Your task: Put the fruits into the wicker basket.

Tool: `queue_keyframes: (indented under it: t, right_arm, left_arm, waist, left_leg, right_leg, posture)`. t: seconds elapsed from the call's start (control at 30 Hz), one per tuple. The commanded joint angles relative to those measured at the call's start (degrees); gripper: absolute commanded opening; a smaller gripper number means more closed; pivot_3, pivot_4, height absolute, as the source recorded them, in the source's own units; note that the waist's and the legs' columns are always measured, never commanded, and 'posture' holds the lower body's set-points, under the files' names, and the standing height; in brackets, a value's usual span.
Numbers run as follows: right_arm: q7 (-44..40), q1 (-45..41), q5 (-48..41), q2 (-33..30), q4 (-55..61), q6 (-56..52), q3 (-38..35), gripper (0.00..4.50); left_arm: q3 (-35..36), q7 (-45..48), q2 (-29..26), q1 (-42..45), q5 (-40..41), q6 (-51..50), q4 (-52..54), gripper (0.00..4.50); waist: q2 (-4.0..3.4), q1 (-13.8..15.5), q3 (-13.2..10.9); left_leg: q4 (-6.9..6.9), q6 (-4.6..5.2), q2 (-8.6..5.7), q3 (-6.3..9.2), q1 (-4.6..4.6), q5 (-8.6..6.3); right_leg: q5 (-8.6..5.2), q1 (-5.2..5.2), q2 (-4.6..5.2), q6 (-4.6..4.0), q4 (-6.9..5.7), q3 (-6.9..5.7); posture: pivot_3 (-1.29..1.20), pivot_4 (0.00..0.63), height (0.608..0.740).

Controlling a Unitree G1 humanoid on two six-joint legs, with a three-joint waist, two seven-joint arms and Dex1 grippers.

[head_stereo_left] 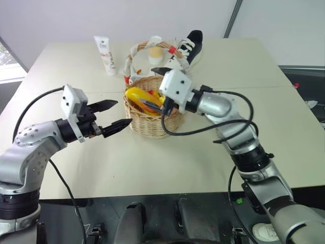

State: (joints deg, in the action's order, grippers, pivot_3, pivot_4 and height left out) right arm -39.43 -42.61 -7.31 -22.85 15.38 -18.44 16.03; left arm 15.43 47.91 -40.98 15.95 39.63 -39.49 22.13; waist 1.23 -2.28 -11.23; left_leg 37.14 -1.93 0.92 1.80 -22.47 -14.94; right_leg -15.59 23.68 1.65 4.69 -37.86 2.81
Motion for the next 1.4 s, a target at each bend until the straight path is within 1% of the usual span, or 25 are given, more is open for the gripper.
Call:
queue_keyframes:
  t: [0.03, 0.13, 0.17, 0.2, 0.27, 0.37, 0.6, 0.63, 0.7, 0.73, 0.8, 0.83, 0.87, 0.9, 0.93, 1.0, 1.17, 1.23, 1.3, 1.4]
  right_arm:
    - [-2.8, 4.8, -10.3, -3.3, 12.4, -8.5, -7.7, 4.49]
    - [-1.9, 10.8, -22.5, -5.2, 18.7, -18.0, -16.9, 4.49]
    - [-1.2, 13.0, -25.5, -5.6, 19.4, -20.2, -19.9, 4.49]
    - [0.3, 14.8, -26.7, -5.5, 19.1, -21.5, -22.2, 4.49]
    - [4.3, 16.5, -26.3, -4.9, 16.8, -23.4, -24.4, 4.49]
    - [8.9, 16.8, -22.1, -2.9, 11.6, -20.8, -23.5, 4.49]
    - [12.8, 11.9, -15.6, 4.3, -2.4, -12.4, -18.5, 4.49]
    - [13.3, 11.2, -15.4, 5.3, -4.1, -11.7, -18.5, 4.25]
    - [13.4, 10.8, -15.5, 6.2, -5.2, -11.0, -18.7, 3.6]
    - [13.3, 10.8, -15.6, 6.4, -5.2, -10.9, -18.9, 3.05]
    - [13.1, 10.8, -16.3, 6.5, -4.7, -11.0, -19.3, 2.09]
    - [13.1, 10.9, -16.6, 6.5, -4.3, -11.0, -19.5, 1.48]
    - [13.1, 11.1, -16.7, 6.3, -3.8, -11.1, -19.6, 1.05]
    - [13.1, 11.2, -16.7, 6.2, -3.6, -11.1, -19.7, 0.45]
    - [13.3, 11.3, -16.6, 6.0, -3.2, -11.1, -19.9, 0.06]
    - [13.7, 11.9, -16.3, 4.9, -1.7, -10.9, -21.1, 0.02]
    - [15.8, 14.3, -16.8, -0.5, 2.1, -10.5, -29.2, 0.02]
    - [17.9, 15.1, -16.1, -4.5, 1.1, -10.2, -36.0, 0.02]
    - [19.1, 15.6, -15.6, -6.5, 0.3, -9.7, -38.8, 0.02]
    - [24.6, 15.3, -10.3, -10.3, -7.8, -7.5, -42.8, 0.02]
  left_arm:
    - [-0.1, -0.2, 0.2, 0.5, 1.4, 0.6, 1.6, 4.5]
    - [-1.2, -0.1, 0.8, 1.0, 1.9, 0.5, 1.5, 4.5]
    - [-1.7, 0.0, 1.0, 1.2, 1.8, 0.7, 1.2, 4.5]
    - [-2.2, 0.1, 1.4, 1.5, 1.7, 1.0, 0.8, 4.5]
    - [-2.9, 0.0, 2.6, 2.4, 2.2, 1.0, -0.1, 4.5]
    - [-4.1, -0.4, 4.6, 3.5, 2.4, 1.1, -1.0, 4.5]
    - [-6.3, -0.8, 6.4, 5.0, 1.7, 1.6, -1.1, 4.5]
    - [-6.4, -0.8, 6.5, 5.0, 1.7, 1.7, -0.9, 4.5]
    - [-6.4, -1.0, 6.5, 4.8, 1.9, 1.6, -0.5, 4.5]
    - [-6.4, -1.1, 6.5, 4.7, 2.0, 1.5, -0.2, 4.5]
    - [-6.2, -1.2, 6.4, 4.1, 2.2, 1.5, 0.3, 4.5]
    - [-6.2, -1.2, 6.4, 3.9, 2.2, 1.5, 0.5, 4.5]
    - [-6.2, -1.3, 6.4, 3.7, 2.3, 1.6, 0.6, 4.5]
    - [-6.2, -1.3, 6.4, 3.7, 2.3, 1.6, 0.6, 4.5]
    - [-6.3, -1.3, 6.5, 3.7, 2.2, 1.7, 0.5, 4.5]
    - [-6.7, -1.1, 6.8, 4.0, 2.1, 2.0, 0.0, 4.5]
    - [-8.0, 0.7, 6.9, 5.7, 1.4, 3.1, -2.3, 4.5]
    - [-8.8, 1.4, 7.3, 7.5, 1.0, 3.7, -4.1, 4.5]
    - [-9.2, 1.8, 7.5, 8.2, 0.7, 4.0, -4.8, 4.5]
    - [-10.9, 2.7, 8.7, 9.6, -0.1, 4.9, -6.8, 4.5]
  waist:
    - [0.01, 0.2, 0.0]
    - [0.01, 0.4, 0.0]
    - [0.01, 0.4, 0.0]
    - [0.01, 0.4, 0.0]
    - [0.01, 0.0, 0.0]
    - [0.01, -0.4, 0.0]
    - [-0.01, -0.2, 0.0]
    - [-0.01, -0.2, 0.0]
    - [-0.01, -0.2, 0.0]
    - [-0.01, -0.1, 0.0]
    - [-0.01, 0.0, 0.0]
    - [-0.01, -0.1, 0.0]
    - [-0.01, -0.1, 0.0]
    - [-0.01, -0.1, 0.0]
    - [-0.01, -0.1, 0.0]
    - [-0.01, -0.2, 0.0]
    - [-0.02, 0.2, 0.0]
    - [-0.03, 0.6, 0.0]
    - [-0.03, 1.1, 0.0]
    - [-0.03, 1.1, 0.0]
  left_leg:
    - [0.0, 0.0, -0.01, 0.02, -0.01, 0.0]
    - [0.05, 0.0, -0.03, 0.0, 0.01, 0.0]
    - [0.05, 0.0, -0.03, 0.0, 0.01, 0.0]
    - [0.05, 0.0, -0.03, 0.0, 0.04, 0.0]
    - [0.04, 0.0, -0.01, -0.03, 0.08, 0.0]
    - [0.05, 0.0, -0.05, -0.09, 0.11, 0.0]
    - [0.0, 0.0, -0.03, -0.11, 0.04, 0.0]
    - [0.0, 0.0, -0.03, -0.11, 0.04, 0.0]
    - [0.01, 0.0, -0.04, -0.1, 0.04, 0.0]
    - [0.01, 0.0, -0.04, -0.09, 0.04, 0.0]
    - [0.01, 0.0, -0.04, -0.07, -0.01, 0.0]
    - [0.0, 0.0, -0.04, -0.06, -0.01, 0.0]
    - [0.0, 0.0, -0.04, -0.06, -0.01, 0.0]
    - [0.01, 0.0, -0.04, -0.07, -0.01, 0.0]
    - [0.01, 0.0, -0.04, -0.06, -0.01, 0.0]
    - [0.01, 0.0, -0.04, -0.07, 0.0, 0.0]
    - [0.01, 0.0, -0.06, -0.07, -0.04, 0.0]
    - [0.02, 0.0, -0.09, -0.09, -0.05, 0.0]
    - [0.01, 0.0, -0.2, -0.15, -0.05, 0.0]
    - [-0.01, 0.01, -0.18, -0.27, -0.03, 0.0]
  right_leg:
    - [0.0, -0.02, 0.02, 0.0, 0.02, 0.0]
    - [0.0, -0.1, 0.06, 0.01, 0.08, 0.0]
    - [0.0, -0.12, 0.05, 0.01, 0.11, 0.0]
    - [0.0, -0.14, 0.05, 0.01, 0.1, 0.0]
    - [0.0, -0.17, 0.0, 0.0, 0.1, 0.01]
    - [0.0, -0.14, -0.13, 0.0, 0.08, 0.03]
    - [-0.02, 0.0, -0.22, -0.04, -0.01, 0.04]
    - [-0.02, -0.01, -0.21, -0.04, 0.0, 0.04]
    - [-0.01, -0.01, -0.16, -0.03, 0.0, 0.05]
    - [-0.01, -0.01, -0.15, -0.03, 0.0, 0.05]
    - [-0.01, 0.0, -0.11, -0.03, 0.0, 0.04]
    - [-0.02, 0.0, -0.09, -0.03, 0.01, 0.04]
    - [-0.01, 0.0, -0.08, -0.03, 0.01, 0.04]
    - [-0.01, 0.0, -0.09, -0.03, 0.01, 0.04]
    - [-0.01, 0.0, -0.09, -0.03, 0.01, 0.04]
    - [-0.01, 0.0, -0.11, -0.03, 0.01, 0.04]
    - [-0.02, 0.0, -0.09, -0.03, 0.04, 0.04]
    - [-0.01, -0.01, -0.08, -0.02, 0.07, 0.04]
    - [-0.01, -0.02, -0.09, -0.02, 0.1, 0.04]
    - [-0.02, -0.02, -0.13, -0.02, 0.14, 0.05]
  posture:
    - [0.0, 0.15, 0.74]
    - [0.0, 0.15, 0.74]
    - [0.0, 0.15, 0.74]
    - [0.0, 0.15, 0.74]
    - [0.0, 0.15, 0.74]
    - [0.0, 0.15, 0.74]
    - [0.0, 0.15, 0.74]
    - [0.0, 0.15, 0.74]
    - [0.0, 0.15, 0.74]
    - [0.0, 0.15, 0.74]
    - [0.0, 0.15, 0.74]
    - [0.0, 0.15, 0.74]
    - [0.0, 0.15, 0.74]
    - [0.0, 0.15, 0.74]
    - [0.0, 0.15, 0.74]
    - [0.0, 0.15, 0.74]
    - [0.0, 0.15, 0.74]
    - [0.0, 0.15, 0.74]
    - [0.0, 0.15, 0.74]
    - [0.0, 0.15, 0.74]
